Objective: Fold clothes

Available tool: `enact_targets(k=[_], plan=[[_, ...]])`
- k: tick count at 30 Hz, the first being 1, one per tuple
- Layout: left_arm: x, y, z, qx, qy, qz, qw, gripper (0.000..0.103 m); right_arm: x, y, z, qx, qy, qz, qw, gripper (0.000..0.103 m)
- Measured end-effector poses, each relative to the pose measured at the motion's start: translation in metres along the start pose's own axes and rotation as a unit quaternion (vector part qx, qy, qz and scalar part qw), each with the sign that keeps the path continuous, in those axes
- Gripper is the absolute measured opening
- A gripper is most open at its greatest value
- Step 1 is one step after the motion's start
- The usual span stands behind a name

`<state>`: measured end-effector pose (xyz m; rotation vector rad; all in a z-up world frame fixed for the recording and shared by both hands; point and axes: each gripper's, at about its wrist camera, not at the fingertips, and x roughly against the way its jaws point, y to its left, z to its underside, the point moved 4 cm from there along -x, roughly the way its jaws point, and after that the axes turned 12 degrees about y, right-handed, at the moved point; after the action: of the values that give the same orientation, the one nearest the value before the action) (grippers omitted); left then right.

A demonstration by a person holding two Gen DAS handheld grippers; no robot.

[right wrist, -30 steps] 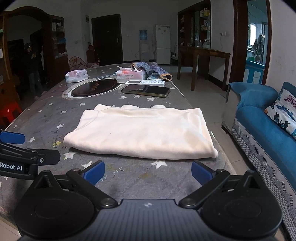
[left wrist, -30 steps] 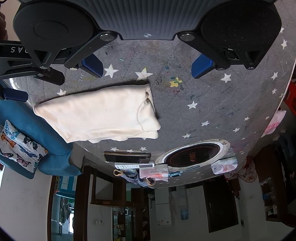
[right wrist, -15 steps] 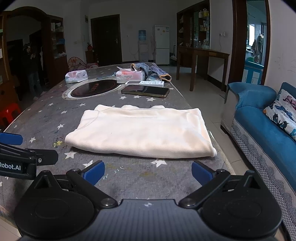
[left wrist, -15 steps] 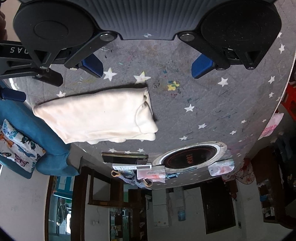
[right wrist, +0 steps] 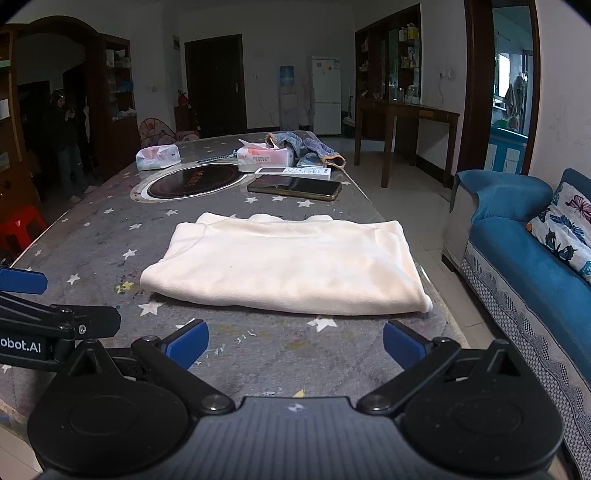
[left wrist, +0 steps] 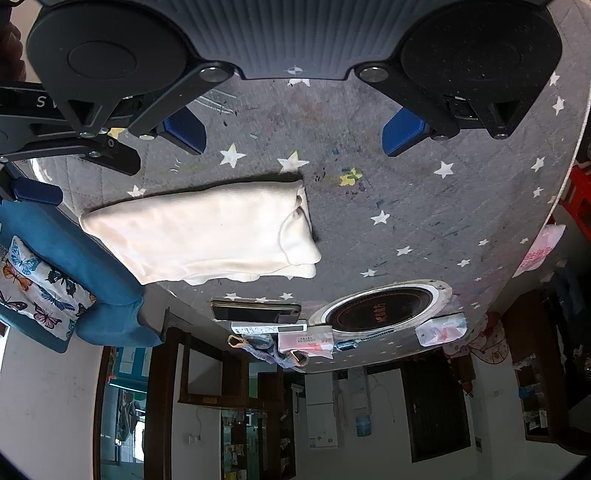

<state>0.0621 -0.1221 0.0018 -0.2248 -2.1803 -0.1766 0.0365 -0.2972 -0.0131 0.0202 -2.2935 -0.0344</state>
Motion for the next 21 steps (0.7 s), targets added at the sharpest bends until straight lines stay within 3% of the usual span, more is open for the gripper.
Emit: enact_targets(k=[21], plan=[[0.026, -0.007, 0.007, 0.001, -0.02, -0.014, 0.9997, 0.103, 0.019, 0.002, 0.002, 0.0, -0.02, -0.002, 1.0, 0.103]])
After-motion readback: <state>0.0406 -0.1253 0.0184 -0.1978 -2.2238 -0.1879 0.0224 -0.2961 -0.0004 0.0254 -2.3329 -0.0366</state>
